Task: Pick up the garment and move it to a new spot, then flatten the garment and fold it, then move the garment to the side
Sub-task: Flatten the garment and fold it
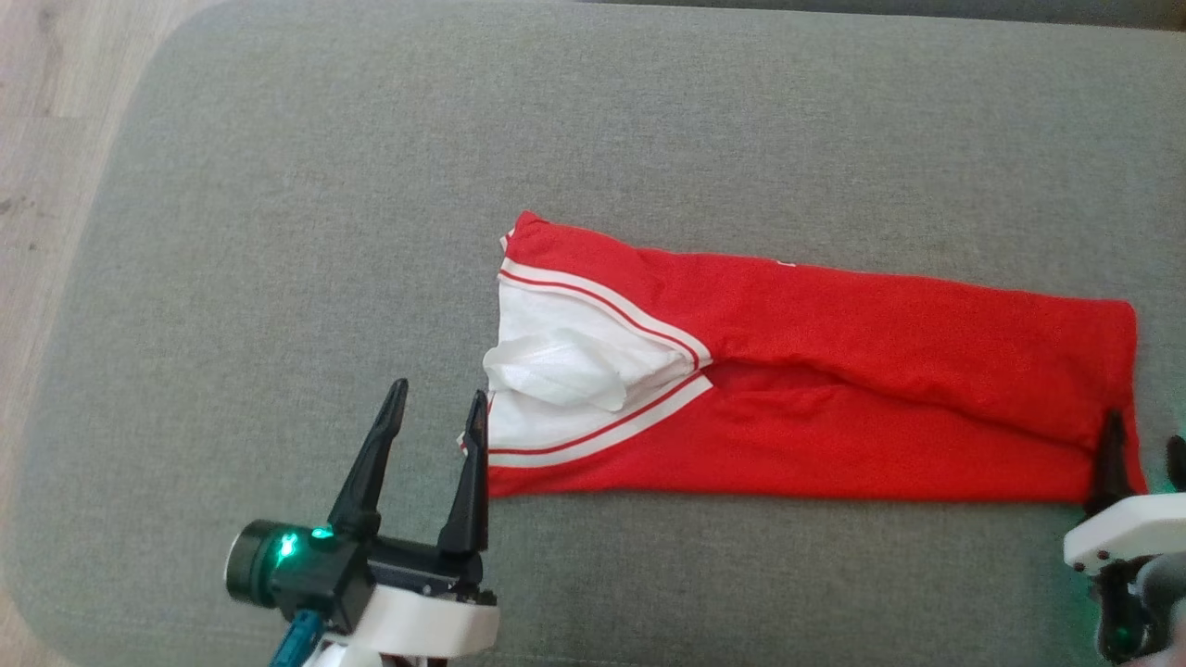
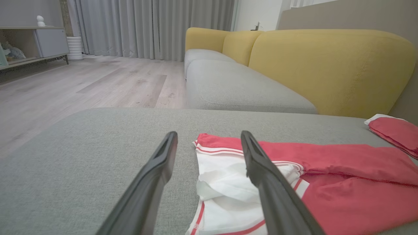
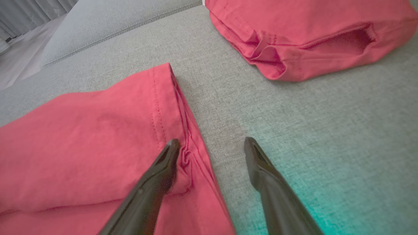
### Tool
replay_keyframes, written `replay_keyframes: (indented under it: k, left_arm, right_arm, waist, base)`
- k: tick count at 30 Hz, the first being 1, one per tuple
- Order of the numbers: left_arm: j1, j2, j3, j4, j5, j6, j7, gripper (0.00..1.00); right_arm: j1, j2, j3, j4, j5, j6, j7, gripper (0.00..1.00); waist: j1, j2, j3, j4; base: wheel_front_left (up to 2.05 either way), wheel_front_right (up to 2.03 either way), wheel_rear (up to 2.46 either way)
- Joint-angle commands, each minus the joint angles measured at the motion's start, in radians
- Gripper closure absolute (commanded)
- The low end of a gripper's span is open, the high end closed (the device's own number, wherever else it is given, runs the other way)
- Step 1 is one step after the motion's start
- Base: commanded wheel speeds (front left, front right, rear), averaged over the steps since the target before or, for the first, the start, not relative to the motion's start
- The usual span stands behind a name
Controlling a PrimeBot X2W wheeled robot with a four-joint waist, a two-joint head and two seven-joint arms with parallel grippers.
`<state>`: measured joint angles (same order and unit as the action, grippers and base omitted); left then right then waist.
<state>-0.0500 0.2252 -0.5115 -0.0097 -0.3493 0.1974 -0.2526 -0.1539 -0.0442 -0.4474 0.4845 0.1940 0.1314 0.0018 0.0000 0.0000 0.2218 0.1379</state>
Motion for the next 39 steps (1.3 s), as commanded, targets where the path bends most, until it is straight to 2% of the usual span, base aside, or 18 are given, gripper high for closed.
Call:
replay_keyframes:
  k: [1,2,3,12,15,20,22,24,27,32,35,39]
  left_arm:
    - [-0.011,-0.008,0.051,-0.026,0.015,-0.009,-0.009,0.0]
    - [-0.007,-0.016,0.061,-0.025,0.023,-0.019,-0.009,0.0]
    - [-0.003,-0.024,0.071,-0.024,0.03,-0.028,-0.009,0.0]
    - [0.027,-0.075,0.137,-0.01,0.083,-0.087,-0.009,0.0]
    - [0.037,-0.089,0.158,-0.009,0.1,-0.104,-0.009,0.0]
    - [0.053,-0.105,0.188,-0.005,0.124,-0.127,-0.009,0.0]
    - [0.06,-0.11,0.201,-0.005,0.131,-0.133,-0.009,0.0]
    - [0.068,-0.114,0.214,-0.002,0.137,-0.139,-0.009,0.0]
    - [0.076,-0.121,0.225,0.004,0.146,-0.149,-0.009,0.0]
    - [0.08,-0.132,0.236,0.01,0.16,-0.165,-0.009,0.0]
    - [0.082,-0.136,0.238,0.015,0.169,-0.176,-0.009,0.0]
    - [0.083,-0.142,0.236,0.026,0.179,-0.191,-0.009,0.0]
  right_arm:
    - [-0.018,-0.007,0.037,-0.002,0.007,-0.001,0.011,0.22]
    - [-0.019,-0.006,0.046,0.009,0.016,-0.001,0.012,0.79]
    - [-0.019,-0.006,0.055,0.018,0.022,-0.001,0.01,1.0]
    - [-0.022,-0.016,0.081,-0.001,0.044,-0.001,-0.047,1.0]
    - [-0.022,-0.055,0.061,-0.029,0.049,-0.001,-0.049,1.0]
    - [-0.006,-0.135,-0.014,-0.131,0.055,-0.001,-0.01,1.0]
    - [-0.005,-0.144,-0.026,-0.191,0.056,-0.001,0.014,1.0]
    - [-0.01,-0.125,-0.009,-0.264,0.064,-0.001,0.042,1.0]
    - [-0.005,-0.068,0.06,-0.391,0.09,-0.001,0.084,1.0]
    - [0.032,-0.012,0.255,-0.572,0.167,-0.001,0.137,1.0]
    - [0.041,-0.007,0.385,-0.604,0.211,-0.001,0.135,1.0]
    - [0.025,-0.006,0.554,-0.561,0.281,-0.001,0.094,1.0]
  waist:
    - [0.0,0.0,-0.001,-0.001]
    - [0.0,0.0,-0.002,-0.002]
    - [0.0,0.0,-0.003,-0.003]
    - [0.0,0.0,-0.027,-0.016]
    - [0.0,0.0,-0.038,-0.02]
    - [0.0,0.0,-0.053,-0.028]
    - [0.0,0.0,-0.057,-0.035]
    - [0.0,0.0,-0.063,-0.043]
    - [0.0,0.0,-0.073,-0.045]
    - [0.0,0.0,-0.084,-0.041]
    - [0.0,0.0,-0.086,-0.032]
    - [0.0,0.0,-0.089,-0.009]
  base:
    - [0.0,0.0,0.0]
    - [0.0,0.0,0.0]
    - [0.0,0.0,0.0]
    - [0.0,0.0,0.0]
    - [0.0,0.0,0.0]
    - [0.0,0.0,0.0]
    - [0.0,0.0,0.0]
    - [0.0,0.0,0.0]
    - [0.0,0.0,0.0]
    - [0.0,0.0,0.0]
    - [0.0,0.0,0.0]
    - [0.0,0.0,0.0]
